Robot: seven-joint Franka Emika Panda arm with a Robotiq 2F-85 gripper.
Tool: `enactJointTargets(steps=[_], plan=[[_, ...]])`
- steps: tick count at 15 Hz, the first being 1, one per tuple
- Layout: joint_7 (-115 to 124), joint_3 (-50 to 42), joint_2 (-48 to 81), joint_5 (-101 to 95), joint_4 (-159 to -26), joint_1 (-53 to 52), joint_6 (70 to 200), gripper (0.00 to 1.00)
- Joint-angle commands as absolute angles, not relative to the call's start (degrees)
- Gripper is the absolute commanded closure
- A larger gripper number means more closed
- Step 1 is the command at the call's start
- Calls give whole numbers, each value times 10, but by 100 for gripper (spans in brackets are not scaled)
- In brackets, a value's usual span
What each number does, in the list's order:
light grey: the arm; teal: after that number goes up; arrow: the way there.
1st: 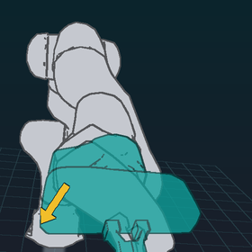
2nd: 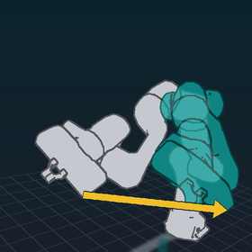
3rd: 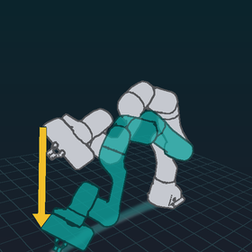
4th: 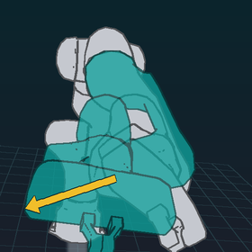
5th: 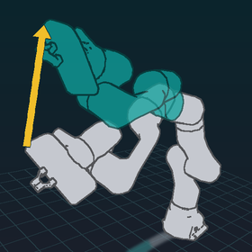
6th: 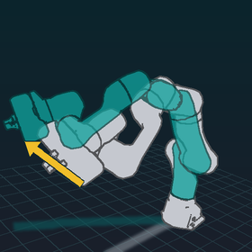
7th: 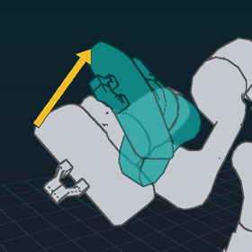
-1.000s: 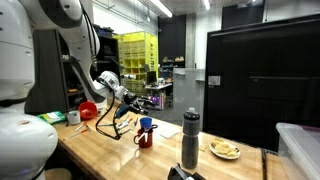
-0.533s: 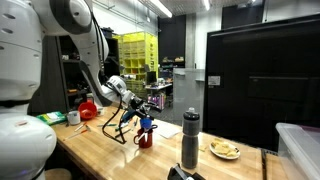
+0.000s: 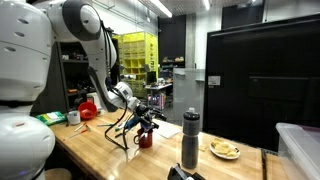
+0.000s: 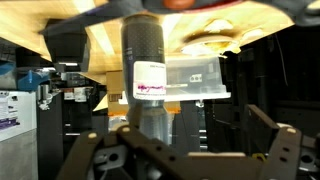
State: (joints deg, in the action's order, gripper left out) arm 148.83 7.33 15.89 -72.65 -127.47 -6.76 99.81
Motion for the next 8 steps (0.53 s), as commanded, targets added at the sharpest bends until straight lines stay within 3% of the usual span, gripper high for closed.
enactJointTargets(steps=[1,8], plan=[[1488,58,165,-725,-1269,-52,1017,0],[1488,39,170,-726,-1265,-32,1023,0]])
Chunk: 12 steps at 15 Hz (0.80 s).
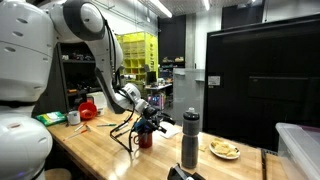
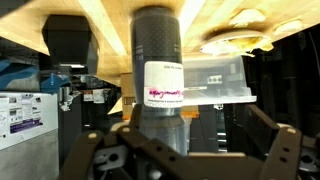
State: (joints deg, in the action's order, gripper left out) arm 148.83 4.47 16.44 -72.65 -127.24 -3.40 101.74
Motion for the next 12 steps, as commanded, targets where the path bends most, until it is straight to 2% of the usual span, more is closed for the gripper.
enactJointTargets(steps=[1,12], plan=[[1488,38,173,-726,-1263,-32,1021,0],[1488,14,212,-741,-1220,-29,994,0]])
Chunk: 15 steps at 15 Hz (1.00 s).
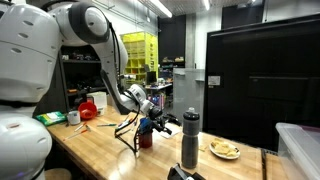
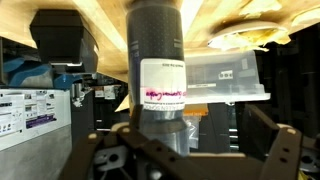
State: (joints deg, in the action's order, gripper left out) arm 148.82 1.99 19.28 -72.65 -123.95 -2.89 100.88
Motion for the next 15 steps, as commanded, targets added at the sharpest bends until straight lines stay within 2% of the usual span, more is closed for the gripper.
enactJointTargets(steps=[1,2,15], plan=[[1488,11,214,-745,-1216,-28,991,0],[1488,-21,218,-742,-1212,-57,995,0],[1488,-160,227,-732,-1193,-173,1001,0]])
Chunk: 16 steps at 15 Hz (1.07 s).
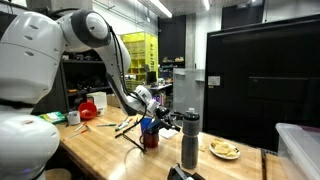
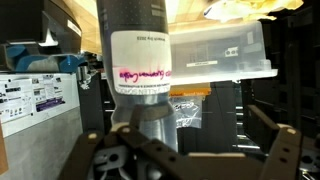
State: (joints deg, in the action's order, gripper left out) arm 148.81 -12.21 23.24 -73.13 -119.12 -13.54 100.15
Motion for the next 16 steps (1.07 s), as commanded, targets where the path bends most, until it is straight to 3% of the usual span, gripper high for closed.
enactJointTargets(steps=[1,16], plan=[[1488,-175,214,-731,-1199,-187,1003,0],[1488,-380,105,-734,-1253,-401,1001,0]])
